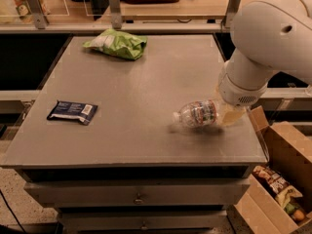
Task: Move water bottle near green rice chip bag
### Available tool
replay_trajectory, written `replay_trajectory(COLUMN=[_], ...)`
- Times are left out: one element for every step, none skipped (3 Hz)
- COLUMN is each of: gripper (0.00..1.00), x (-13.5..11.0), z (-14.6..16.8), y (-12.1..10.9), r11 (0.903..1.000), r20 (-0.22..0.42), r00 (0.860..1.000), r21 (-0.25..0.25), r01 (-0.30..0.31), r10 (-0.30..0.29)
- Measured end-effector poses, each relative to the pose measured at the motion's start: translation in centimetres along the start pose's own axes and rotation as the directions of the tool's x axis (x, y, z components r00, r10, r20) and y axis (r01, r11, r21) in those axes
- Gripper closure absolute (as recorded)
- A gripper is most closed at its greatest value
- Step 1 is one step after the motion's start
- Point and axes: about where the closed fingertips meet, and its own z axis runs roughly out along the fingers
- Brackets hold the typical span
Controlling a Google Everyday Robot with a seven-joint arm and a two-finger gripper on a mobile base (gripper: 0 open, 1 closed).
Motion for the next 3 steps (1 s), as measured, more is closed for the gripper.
replay_trajectory(gripper=[1.0,1.0,1.0], x=[0.7,1.1,0.7], z=[-0.4,-1.3,-3.1], y=[-2.4,-6.4,-10.1], r11=[0.9963,0.9761,0.9509], r20=[-0.059,-0.124,-0.154], r00=[0.998,0.99,0.986], r21=[0.081,0.214,0.309], r01=[-0.028,-0.038,-0.01], r10=[0.033,0.066,0.06])
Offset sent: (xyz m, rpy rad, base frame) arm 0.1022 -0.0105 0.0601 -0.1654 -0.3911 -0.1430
